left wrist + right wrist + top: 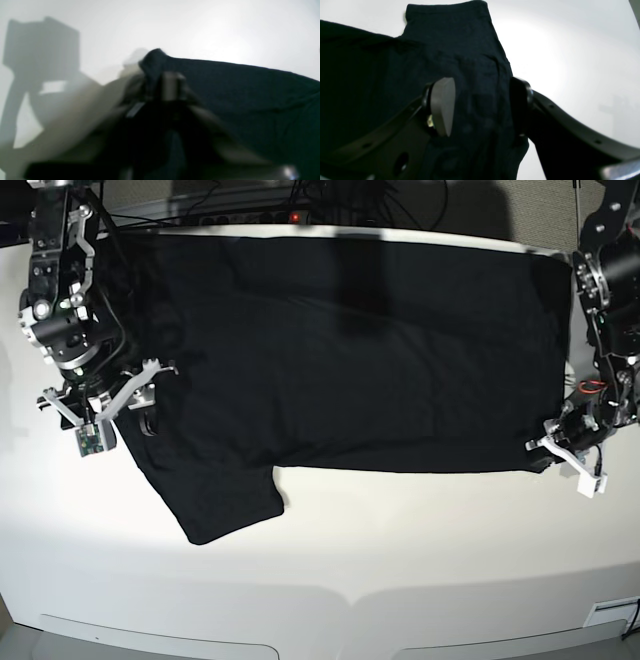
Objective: Fold the T-shirt properly
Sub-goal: 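Reach both grippers to the hem corners of the shirt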
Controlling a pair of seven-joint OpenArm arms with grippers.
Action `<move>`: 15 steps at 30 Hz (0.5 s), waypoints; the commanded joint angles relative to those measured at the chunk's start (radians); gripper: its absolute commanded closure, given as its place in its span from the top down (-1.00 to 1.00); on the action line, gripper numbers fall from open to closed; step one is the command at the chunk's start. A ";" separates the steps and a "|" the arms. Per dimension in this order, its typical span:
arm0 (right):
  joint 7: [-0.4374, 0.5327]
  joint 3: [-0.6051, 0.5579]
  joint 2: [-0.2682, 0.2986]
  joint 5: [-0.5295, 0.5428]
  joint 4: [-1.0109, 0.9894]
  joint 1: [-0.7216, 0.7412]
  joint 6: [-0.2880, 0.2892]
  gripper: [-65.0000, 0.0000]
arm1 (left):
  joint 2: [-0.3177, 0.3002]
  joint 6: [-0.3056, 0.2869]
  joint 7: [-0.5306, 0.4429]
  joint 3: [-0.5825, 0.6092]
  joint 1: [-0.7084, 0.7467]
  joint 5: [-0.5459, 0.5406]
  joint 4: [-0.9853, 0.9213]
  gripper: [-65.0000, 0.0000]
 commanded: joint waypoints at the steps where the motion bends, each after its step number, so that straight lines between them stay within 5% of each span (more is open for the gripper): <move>1: 0.026 0.006 0.015 0.006 0.000 0.025 0.016 0.07 | 0.002 0.014 0.053 0.003 0.003 0.056 -0.008 -1.00; 4: 0.031 -0.003 0.021 0.025 -0.078 0.085 0.060 0.07 | 0.002 0.014 0.025 0.003 0.003 0.032 -0.008 -1.00; 15: -0.023 -0.170 0.104 0.126 -0.658 0.546 0.081 0.07 | 0.026 0.014 -0.017 0.003 0.003 0.030 -0.008 -1.00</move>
